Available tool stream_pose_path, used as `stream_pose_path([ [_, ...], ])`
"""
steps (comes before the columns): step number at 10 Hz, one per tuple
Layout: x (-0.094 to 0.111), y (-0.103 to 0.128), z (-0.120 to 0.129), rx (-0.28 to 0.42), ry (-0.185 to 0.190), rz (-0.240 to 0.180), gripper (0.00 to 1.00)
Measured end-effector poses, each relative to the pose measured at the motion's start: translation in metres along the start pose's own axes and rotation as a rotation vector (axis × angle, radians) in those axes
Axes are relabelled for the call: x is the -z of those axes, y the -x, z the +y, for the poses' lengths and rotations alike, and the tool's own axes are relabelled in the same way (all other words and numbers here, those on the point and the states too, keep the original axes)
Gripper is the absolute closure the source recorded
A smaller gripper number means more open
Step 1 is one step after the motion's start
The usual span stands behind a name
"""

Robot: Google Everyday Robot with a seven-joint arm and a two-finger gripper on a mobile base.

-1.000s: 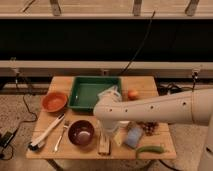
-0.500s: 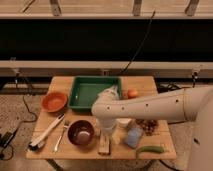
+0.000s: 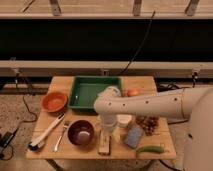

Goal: Wipe tray with eraser

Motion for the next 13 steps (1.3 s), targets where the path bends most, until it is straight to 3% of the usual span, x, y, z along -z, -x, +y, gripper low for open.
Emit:
stream_pose_path([
  [2, -0.01, 0.0, 0.0, -0.006, 0.008, 0.004, 0.2],
  [8, -0.023, 0.008, 0.002, 0.013, -0.034, -0.001, 0.2],
  [11, -0.03, 0.005, 0.002, 0.019, -0.032, 0.002, 0.2],
  [13, -0.034, 0.001, 0.003, 0.017, -0.033, 0.005, 0.27],
])
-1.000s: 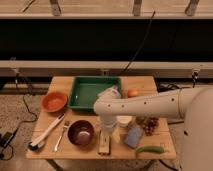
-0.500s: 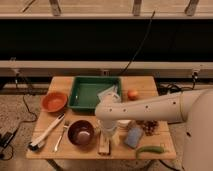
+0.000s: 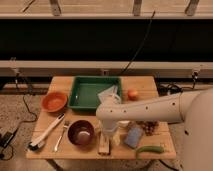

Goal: Wipe tray with eraser

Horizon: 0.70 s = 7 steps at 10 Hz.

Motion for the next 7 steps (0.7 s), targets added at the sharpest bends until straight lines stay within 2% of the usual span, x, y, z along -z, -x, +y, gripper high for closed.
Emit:
stream_pose_path([
  [5, 0.001, -0.003, 0.002, -0.016, -0.036, -0.001, 0.8],
  [7, 0.008, 0.003, 0.001, -0.007, -0.045, -0.009, 0.96],
])
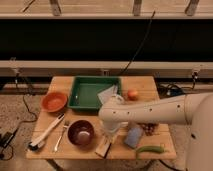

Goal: Wipe tray with eraser

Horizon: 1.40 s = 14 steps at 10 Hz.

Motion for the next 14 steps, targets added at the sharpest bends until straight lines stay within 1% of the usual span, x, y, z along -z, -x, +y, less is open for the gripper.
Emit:
stream_pose_path([
  [1, 0.008, 0.006, -0.002, 0.016, -0.008, -0.01, 1.0],
  [4, 0.038, 0.019, -0.016, 0.068, -0.03, -0.025, 1.0],
  [5, 0.057, 0.026, -0.028, 0.095, -0.053, -0.023, 1.0],
  [7, 0.087, 0.027, -0.045, 0.118, -0.086, -0.003, 1.0],
  [8, 0.108, 0.022, -0.061, 0.126, -0.115, 0.02, 1.0],
  [10, 0.136, 0.017, -0.084, 0.138, -0.158, 0.054, 1.0],
  [11, 0.156, 0.01, -0.094, 0.141, -0.19, 0.077, 1.0],
  [12, 0.172, 0.005, -0.098, 0.139, -0.223, 0.078, 1.0],
  [13, 0.178, 0.002, -0.096, 0.134, -0.234, 0.081, 1.0],
  [14, 0.178, 0.003, -0.097, 0.135, -0.236, 0.078, 1.0],
])
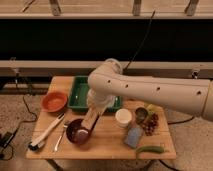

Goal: Wipe tray with eraser

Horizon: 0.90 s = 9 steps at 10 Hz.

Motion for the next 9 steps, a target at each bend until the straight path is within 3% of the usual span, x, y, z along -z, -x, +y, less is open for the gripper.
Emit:
stream_pose_path([
  [6, -0.001, 0.0, 0.0, -0.005, -0.008, 0.004, 1.0],
  [9, -0.005, -0.035, 0.0, -0.09, -0.049, 0.019, 1.0],
])
